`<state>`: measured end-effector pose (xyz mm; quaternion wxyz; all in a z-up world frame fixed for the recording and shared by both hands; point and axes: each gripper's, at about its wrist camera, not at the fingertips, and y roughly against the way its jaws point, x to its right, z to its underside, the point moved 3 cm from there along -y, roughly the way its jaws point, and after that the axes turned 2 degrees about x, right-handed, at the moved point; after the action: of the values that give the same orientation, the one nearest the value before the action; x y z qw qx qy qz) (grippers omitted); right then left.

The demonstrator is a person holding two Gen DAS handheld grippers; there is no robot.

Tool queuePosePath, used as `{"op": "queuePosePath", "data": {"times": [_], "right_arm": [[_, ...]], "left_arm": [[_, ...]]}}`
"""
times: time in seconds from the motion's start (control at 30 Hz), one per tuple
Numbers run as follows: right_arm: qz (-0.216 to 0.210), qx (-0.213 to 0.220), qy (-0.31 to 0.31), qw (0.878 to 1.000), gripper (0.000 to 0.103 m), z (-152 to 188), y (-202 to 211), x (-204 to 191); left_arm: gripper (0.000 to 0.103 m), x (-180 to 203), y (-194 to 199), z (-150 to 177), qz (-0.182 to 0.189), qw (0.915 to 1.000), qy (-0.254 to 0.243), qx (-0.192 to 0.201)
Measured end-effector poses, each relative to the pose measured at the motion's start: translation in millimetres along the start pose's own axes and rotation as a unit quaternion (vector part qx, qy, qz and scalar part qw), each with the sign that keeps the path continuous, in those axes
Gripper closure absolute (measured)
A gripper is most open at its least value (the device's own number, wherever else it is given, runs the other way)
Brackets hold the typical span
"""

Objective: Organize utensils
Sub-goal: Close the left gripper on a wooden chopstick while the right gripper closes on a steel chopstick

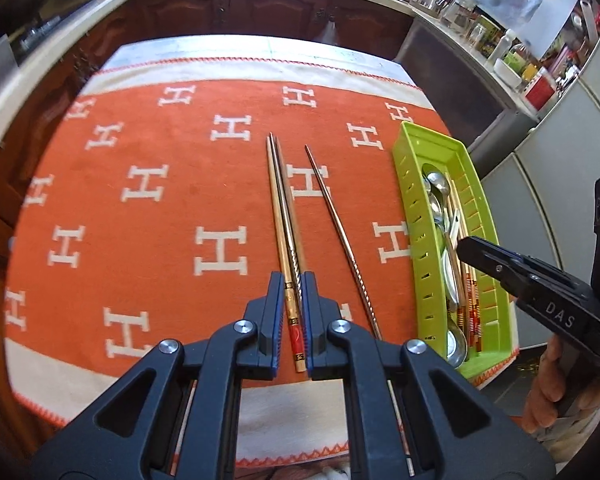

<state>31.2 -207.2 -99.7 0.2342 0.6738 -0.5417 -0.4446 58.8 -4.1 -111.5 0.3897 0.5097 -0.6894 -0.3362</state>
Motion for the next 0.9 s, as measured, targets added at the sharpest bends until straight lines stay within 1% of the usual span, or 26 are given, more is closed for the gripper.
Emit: {"op": "queuePosePath", "data": {"times": [0.03, 0.1, 0.13, 0.3, 0.4, 0.67, 0.7, 0.9], "right_arm": [[-0.001, -0.001, 0.004, 1.0, 0.089, -2, -1, -5], [-0.002, -0.001, 0.014, 1.0, 0.089, -7, -3, -14], [-0.003, -0.001, 0.017, 1.0, 0.089, -10, -4, -18], [-0.006, -0.01, 0.026, 1.0, 0.089, -16, -15, -33], [-0.005, -0.017, 0.031, 0.999, 0.089, -18, -24, -39], [-0.008, -0.041, 0.036, 0.998, 0.089, -20, -51, -46], [-0.008, -0.042, 0.036, 0.998, 0.089, -21, -54, -46], [-0.006, -0.053, 0.035, 0.998, 0.089, -21, -67, -46]], "left_arm": [[0.089, -2, -4, 0, 0.005, 1.0, 0.002, -0.004], [0.083, -6, -17, 2, 0.012, 0.9998, 0.006, -0.015], [0.083, -7, -23, 3, 0.014, 0.9997, 0.005, -0.019], [0.083, -7, -54, 6, -0.002, 0.9993, -0.01, -0.036], [0.083, -9, -66, 4, -0.01, 0.9991, -0.011, -0.041], [0.083, -16, -86, -1, -0.014, 0.9983, -0.008, -0.057], [0.083, -16, -88, -2, -0.011, 0.9983, -0.008, -0.056], [0.083, -14, -94, -6, -0.021, 0.9982, -0.016, -0.054]]}}
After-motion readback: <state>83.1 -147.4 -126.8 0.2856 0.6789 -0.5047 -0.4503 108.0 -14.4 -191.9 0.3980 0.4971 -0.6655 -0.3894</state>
